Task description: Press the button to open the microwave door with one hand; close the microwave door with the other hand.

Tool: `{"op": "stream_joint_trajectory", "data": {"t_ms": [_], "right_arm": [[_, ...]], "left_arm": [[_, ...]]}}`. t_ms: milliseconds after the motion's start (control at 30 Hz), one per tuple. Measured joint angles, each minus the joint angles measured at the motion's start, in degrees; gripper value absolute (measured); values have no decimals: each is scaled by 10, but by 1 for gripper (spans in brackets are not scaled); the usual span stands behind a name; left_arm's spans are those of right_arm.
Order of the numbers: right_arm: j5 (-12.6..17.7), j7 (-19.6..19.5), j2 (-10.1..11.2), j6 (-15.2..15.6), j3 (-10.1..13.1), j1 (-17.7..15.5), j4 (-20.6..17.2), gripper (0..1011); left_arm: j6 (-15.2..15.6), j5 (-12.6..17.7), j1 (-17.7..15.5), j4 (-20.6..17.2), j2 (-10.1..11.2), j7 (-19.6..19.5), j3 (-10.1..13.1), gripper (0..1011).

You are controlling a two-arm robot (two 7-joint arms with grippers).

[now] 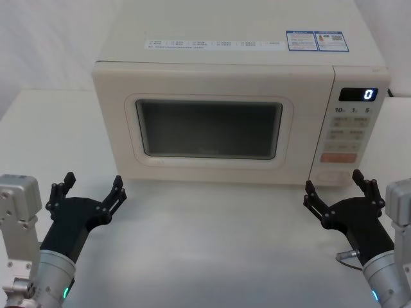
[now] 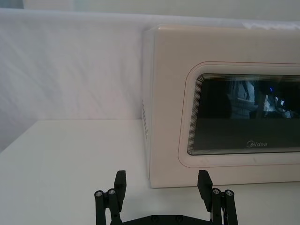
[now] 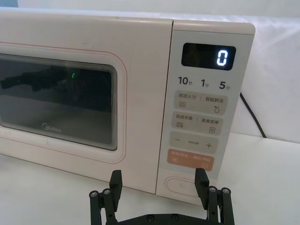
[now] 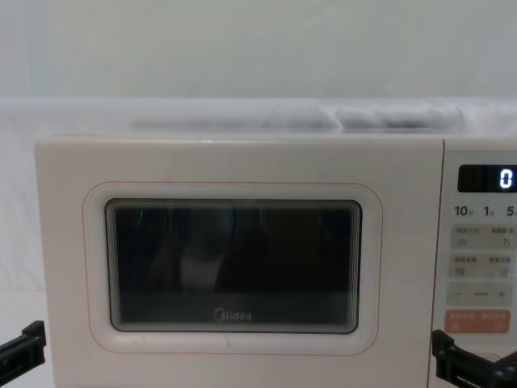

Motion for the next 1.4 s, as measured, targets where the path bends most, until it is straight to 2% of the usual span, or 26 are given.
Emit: {"op": "stream_joint_trajectory", "data": {"t_ms": [1333, 1400], "right_arm": [[0, 0, 0, 0, 0, 0, 0, 1002], [0, 0, 0, 0, 0, 0, 0, 978]], "left_arm": [[0, 0, 0, 0, 0, 0, 0, 1001], [0, 0, 0, 0, 0, 0, 0, 1001]]}}
